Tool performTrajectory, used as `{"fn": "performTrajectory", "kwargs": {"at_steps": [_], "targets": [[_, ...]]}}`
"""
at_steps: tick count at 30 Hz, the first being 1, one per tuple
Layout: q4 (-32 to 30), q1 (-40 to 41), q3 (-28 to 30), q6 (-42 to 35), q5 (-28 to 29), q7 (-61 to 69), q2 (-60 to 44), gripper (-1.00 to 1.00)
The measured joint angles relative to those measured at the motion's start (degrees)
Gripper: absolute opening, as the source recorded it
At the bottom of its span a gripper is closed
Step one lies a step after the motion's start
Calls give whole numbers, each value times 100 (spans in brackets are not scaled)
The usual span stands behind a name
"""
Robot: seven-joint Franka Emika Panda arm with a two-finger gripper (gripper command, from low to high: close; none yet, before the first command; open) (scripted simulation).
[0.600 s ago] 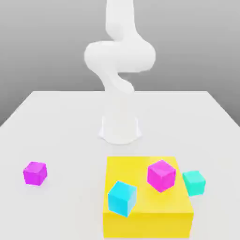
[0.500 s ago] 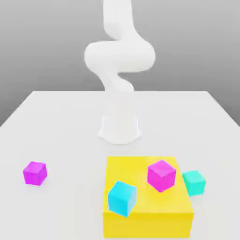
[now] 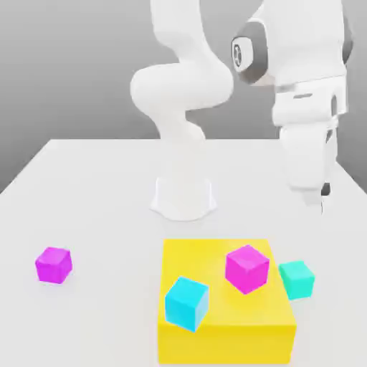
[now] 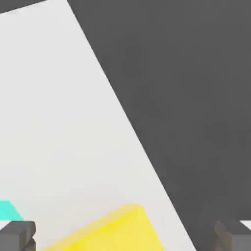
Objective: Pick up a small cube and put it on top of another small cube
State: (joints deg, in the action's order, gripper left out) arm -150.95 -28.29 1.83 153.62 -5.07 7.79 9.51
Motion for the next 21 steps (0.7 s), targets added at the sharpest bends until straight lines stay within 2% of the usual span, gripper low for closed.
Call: {"fn": "performTrajectory", "kwargs": {"at_steps": [4,7,13,14,21], "targets": [[-373,-382,-182,429,122,878,-690,0],[-636,-628,-254,761,419,1360,-1205,0],[-523,-651,-201,1726,596,1448,-2414,0],[-491,-648,-205,1881,591,1448,-2604,-100],[-485,-647,-205,1900,602,1440,-2642,-100]]}}
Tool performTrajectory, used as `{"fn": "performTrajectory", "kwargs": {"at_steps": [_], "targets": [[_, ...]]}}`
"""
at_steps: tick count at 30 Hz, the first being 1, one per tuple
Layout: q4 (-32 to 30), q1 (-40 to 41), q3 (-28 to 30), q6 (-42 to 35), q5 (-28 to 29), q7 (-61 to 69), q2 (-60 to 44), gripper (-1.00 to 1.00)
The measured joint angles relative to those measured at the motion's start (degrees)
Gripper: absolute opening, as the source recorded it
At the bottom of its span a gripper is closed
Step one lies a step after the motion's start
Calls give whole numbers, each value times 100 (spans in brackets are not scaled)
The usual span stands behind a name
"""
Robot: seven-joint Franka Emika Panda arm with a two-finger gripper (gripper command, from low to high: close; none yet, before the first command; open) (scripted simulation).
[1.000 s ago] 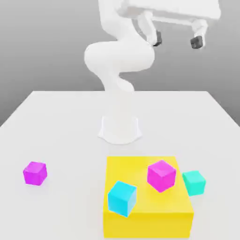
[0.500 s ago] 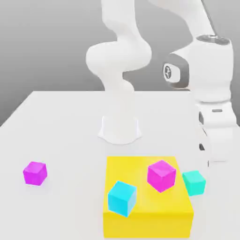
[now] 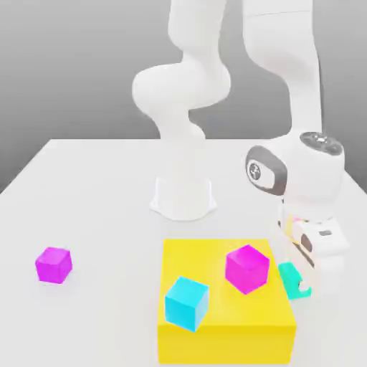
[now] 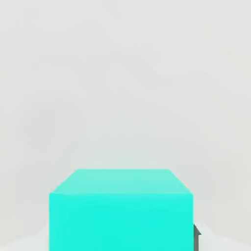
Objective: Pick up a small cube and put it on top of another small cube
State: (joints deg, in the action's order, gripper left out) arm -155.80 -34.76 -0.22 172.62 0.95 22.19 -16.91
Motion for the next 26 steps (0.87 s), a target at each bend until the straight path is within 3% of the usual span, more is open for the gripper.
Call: {"fn": "performTrajectory", "kwargs": {"at_steps": [7,17,22,23,26], "targets": [[-187,72,-2,-1104,-103,67,1291,-100],[385,1117,610,-3537,83,-196,3157,-100],[232,1245,726,-2925,80,-202,2696,-100],[188,1247,732,-2751,73,-195,2566,100],[189,1247,732,-2752,73,-195,2566,100]]}}
